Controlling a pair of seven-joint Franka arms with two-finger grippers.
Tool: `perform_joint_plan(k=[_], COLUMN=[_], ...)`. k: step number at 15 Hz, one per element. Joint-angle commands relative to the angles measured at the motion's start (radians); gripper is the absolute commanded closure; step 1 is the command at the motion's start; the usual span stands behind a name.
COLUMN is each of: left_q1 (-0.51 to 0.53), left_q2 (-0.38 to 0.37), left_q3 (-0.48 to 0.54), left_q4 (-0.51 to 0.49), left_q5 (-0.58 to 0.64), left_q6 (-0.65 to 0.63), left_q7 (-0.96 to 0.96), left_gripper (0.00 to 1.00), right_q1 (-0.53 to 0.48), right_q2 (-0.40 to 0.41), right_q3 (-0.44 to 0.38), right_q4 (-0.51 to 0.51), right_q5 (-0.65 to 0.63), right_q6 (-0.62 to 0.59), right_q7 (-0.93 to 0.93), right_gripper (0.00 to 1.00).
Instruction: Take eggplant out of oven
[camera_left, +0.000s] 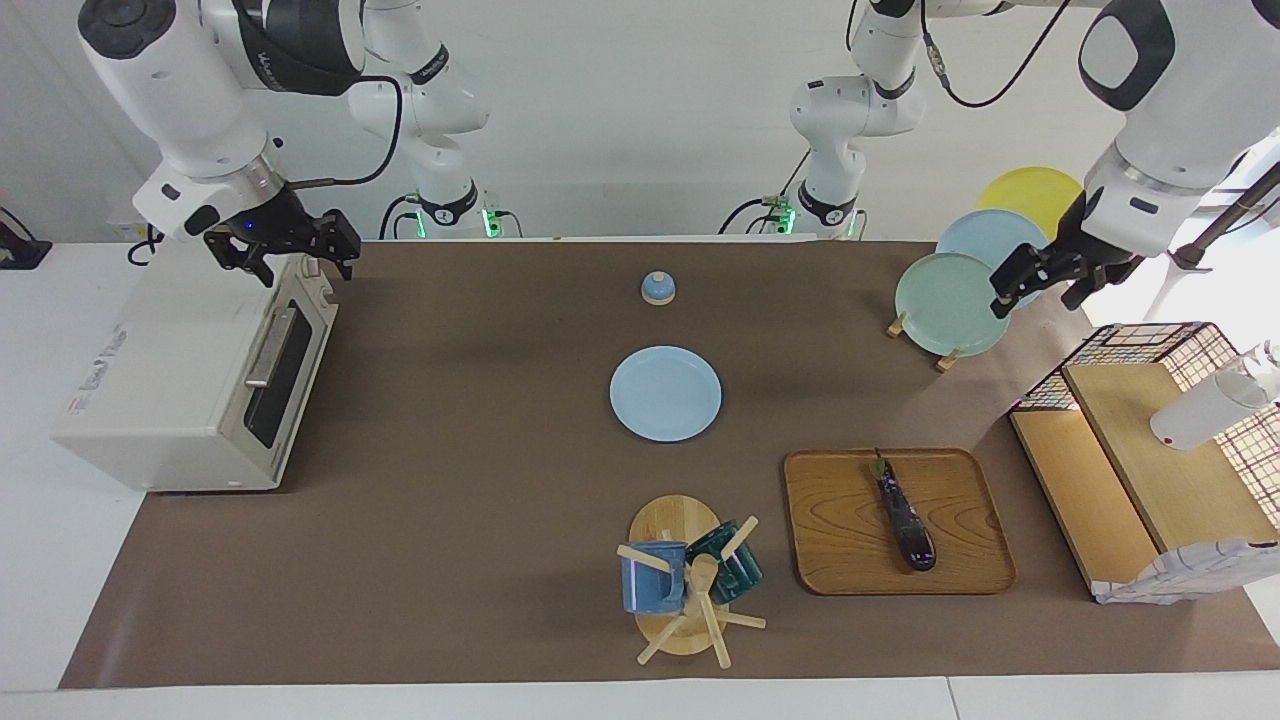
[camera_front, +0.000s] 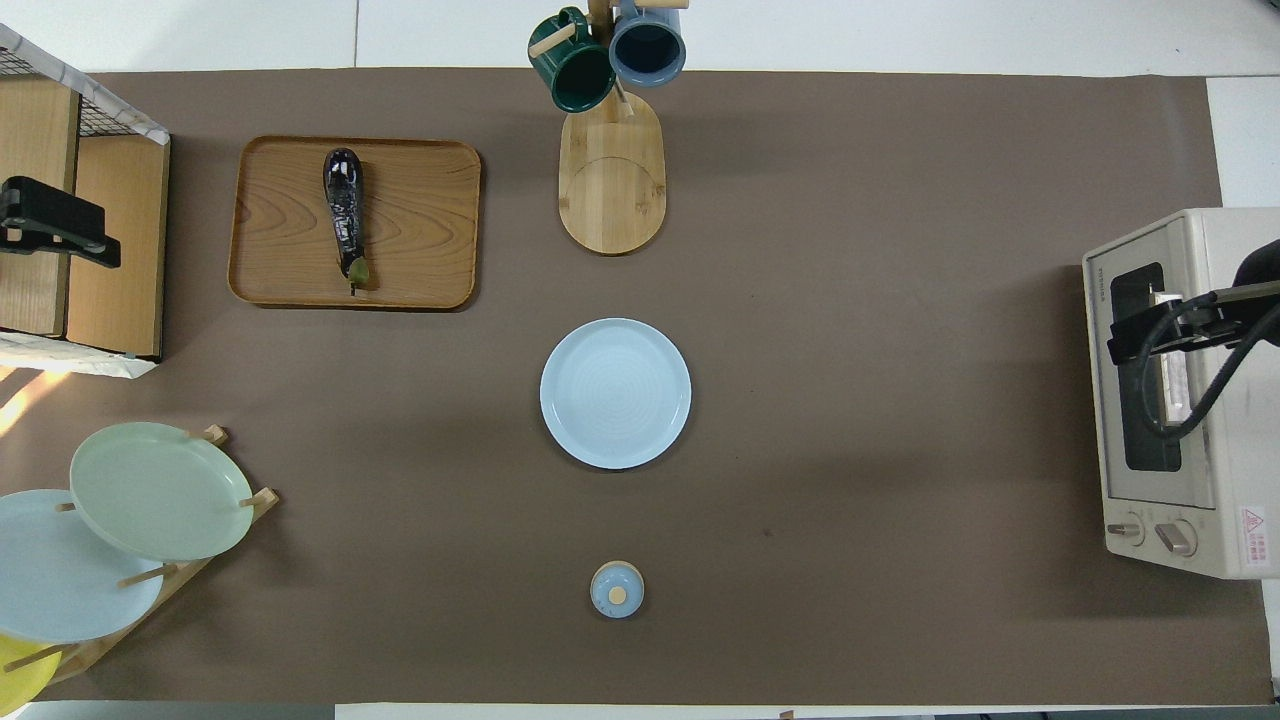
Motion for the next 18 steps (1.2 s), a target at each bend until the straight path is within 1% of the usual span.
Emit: perform_joint_plan(k=[1, 3, 4, 5, 8, 10, 18], left_q1=[-0.006, -0.016, -0.016, -0.016, -0.019, -0.019, -0.008], left_q2=[-0.086, -0.147, -0.161, -0.164, -0.164, -0.157, -0.157], left_q3=[0.006, 0.003, 0.003, 0.003, 0.003, 0.003, -0.004], left_q4=[-0.129, -0.249, -0.283, -0.292, -0.263, -0.225, -0.233], left_q5=[0.007, 0.007, 0.007, 0.007, 0.004, -0.002, -0.004], left_q6=[-0.038, 0.021, 0.069, 0.084, 0.077, 0.043, 0.052], left_q7=[0.002, -0.001, 0.000, 0.000, -0.001, 0.000, 0.005], left_gripper=[0.00, 0.00, 0.00, 0.00, 0.00, 0.00, 0.00], right_q1=[-0.012, -0.013, -0.015, -0.015, -0.015, -0.013, -0.012], right_q2=[-0.008, -0.008, -0.008, -0.008, -0.011, -0.011, -0.011], right_q3=[0.005, 0.007, 0.007, 0.007, 0.007, 0.007, 0.007], right_q4=[0.006, 0.006, 0.008, 0.008, 0.008, 0.006, 0.006], right_q5=[0.027, 0.027, 0.027, 0.027, 0.027, 0.027, 0.027], right_q6=[-0.014, 0.004, 0.007, 0.007, 0.012, 0.009, 0.006], right_q7=[0.018, 0.064, 0.093, 0.105, 0.104, 0.099, 0.099], right_gripper=[0.00, 0.00, 0.00, 0.00, 0.00, 0.00, 0.00])
